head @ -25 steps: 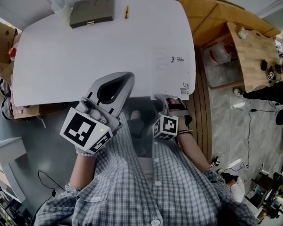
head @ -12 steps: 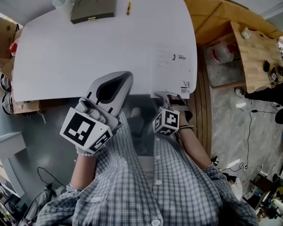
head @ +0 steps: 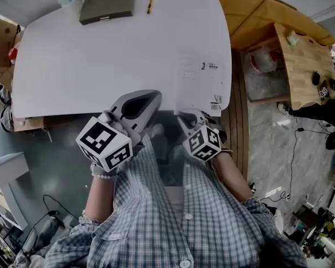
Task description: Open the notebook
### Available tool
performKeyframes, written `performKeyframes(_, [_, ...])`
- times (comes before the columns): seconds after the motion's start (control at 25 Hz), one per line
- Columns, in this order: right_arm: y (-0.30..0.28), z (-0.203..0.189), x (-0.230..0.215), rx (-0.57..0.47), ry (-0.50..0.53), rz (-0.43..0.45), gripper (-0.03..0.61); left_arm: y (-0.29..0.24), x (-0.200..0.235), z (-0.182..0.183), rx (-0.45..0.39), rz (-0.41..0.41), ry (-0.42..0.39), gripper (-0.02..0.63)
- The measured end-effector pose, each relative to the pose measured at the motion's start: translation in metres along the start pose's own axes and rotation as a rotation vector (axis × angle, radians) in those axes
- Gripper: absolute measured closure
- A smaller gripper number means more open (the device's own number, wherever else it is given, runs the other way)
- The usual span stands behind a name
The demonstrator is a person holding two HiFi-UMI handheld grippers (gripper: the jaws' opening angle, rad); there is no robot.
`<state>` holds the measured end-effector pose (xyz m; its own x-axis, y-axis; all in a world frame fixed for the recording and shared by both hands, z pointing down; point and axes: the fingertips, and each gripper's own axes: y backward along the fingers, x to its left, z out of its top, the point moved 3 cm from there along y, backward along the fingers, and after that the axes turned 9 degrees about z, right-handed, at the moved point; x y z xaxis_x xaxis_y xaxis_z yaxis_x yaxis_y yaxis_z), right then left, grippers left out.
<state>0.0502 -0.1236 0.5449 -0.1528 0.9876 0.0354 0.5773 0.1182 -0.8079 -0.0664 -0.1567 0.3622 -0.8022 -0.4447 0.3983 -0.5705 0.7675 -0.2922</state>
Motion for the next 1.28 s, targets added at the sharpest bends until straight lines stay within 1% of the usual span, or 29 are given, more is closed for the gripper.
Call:
performKeyframes(0.08, [0.004,0.002,-0.001,-0.023,-0.021,-0.013,0.537,-0.014,0.004,-0.025,0.105,-0.022,0.06,0.606])
performKeyframes(0.2, [0.01,0.004,-0.001,-0.056,-0.052,-0.054,0.54,-0.034,0.01,-0.066,0.254,-0.058,0.174,0.606])
performKeyframes(0.32, [0.014,0.006,-0.001,-0.075,-0.069,-0.091,0.545,-0.049,0.015,-0.103,0.357,-0.078,0.302,0.604])
performKeyframes(0.4, [0.018,0.007,-0.001,-0.085,-0.083,-0.107,0.546,-0.057,0.019,-0.122,0.395,-0.071,0.401,0.604])
performKeyframes(0.48, [0.022,0.007,-0.001,-0.095,-0.096,-0.12,0.548,-0.063,0.021,-0.134,0.404,-0.066,0.497,0.604])
performKeyframes(0.56, [0.025,0.006,-0.002,-0.104,-0.105,-0.13,0.551,-0.069,0.021,-0.144,0.409,-0.069,0.57,0.604])
performKeyframes(0.6, [0.025,0.005,-0.002,-0.108,-0.109,-0.133,0.551,-0.072,0.019,-0.148,0.414,-0.073,0.594,0.601])
performKeyframes(0.64, [0.026,0.005,-0.002,-0.111,-0.111,-0.134,0.551,-0.075,0.018,-0.151,0.42,-0.081,0.612,0.584])
performKeyframes(0.68, [0.026,0.005,-0.002,-0.113,-0.112,-0.135,0.551,-0.077,0.016,-0.154,0.427,-0.091,0.629,0.548])
performKeyframes(0.72, [0.026,0.006,-0.002,-0.114,-0.112,-0.136,0.552,-0.08,0.015,-0.157,0.435,-0.1,0.646,0.529])
performKeyframes(0.8, [0.026,0.006,-0.003,-0.116,-0.111,-0.139,0.552,-0.086,0.014,-0.164,0.454,-0.107,0.678,0.512])
performKeyframes(0.96, [0.023,0.006,-0.002,-0.115,-0.105,-0.129,0.552,-0.097,0.013,-0.174,0.476,-0.109,0.732,0.505])
performKeyframes(1.04, [0.022,0.006,-0.001,-0.108,-0.081,-0.129,0.551,-0.102,0.01,-0.175,0.478,-0.126,0.744,0.506])
performKeyframes(1.2, [0.022,0.006,0.002,-0.077,0.0,-0.18,0.546,-0.106,0.002,-0.171,0.478,-0.159,0.747,0.506])
performKeyframes(1.24, [0.023,0.005,0.003,-0.074,0.008,-0.197,0.54,-0.106,0.001,-0.17,0.474,-0.167,0.752,0.506])
performKeyframes(1.28, [0.024,0.005,0.003,-0.071,0.013,-0.214,0.521,-0.106,0.001,-0.168,0.47,-0.173,0.756,0.506])
